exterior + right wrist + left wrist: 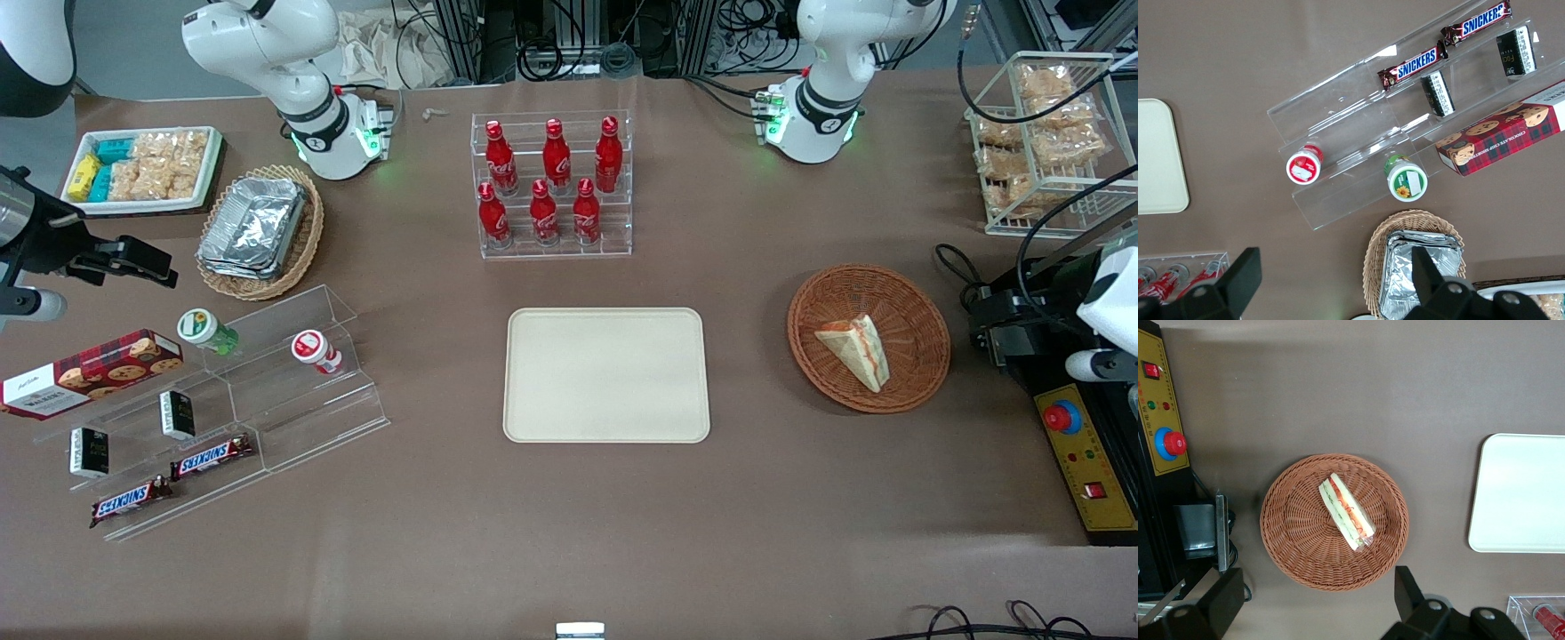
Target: Place sandwich from basket to tray
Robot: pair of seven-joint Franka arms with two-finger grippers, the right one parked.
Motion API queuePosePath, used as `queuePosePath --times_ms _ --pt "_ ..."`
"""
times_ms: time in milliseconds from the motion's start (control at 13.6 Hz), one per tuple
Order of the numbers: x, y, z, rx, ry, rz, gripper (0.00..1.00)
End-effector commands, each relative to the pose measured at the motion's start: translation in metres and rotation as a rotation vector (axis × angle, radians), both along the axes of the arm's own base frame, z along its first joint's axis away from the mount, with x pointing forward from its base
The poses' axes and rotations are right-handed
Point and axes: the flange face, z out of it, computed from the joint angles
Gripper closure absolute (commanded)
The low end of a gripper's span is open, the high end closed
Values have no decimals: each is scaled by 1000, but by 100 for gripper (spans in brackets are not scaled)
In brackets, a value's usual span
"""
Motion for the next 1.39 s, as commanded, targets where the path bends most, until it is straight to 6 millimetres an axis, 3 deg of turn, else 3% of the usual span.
queuePosePath --times_ms 0,294,440,954,1321 --pt "0 1 6 -10 4 2 0" --pt "0 6 2 -10 11 15 0" --pt "1 27 -1 -13 15 38 0" --pt "1 16 -7 -9 32 90 0" --pt "-12 2 -39 6 91 160 0"
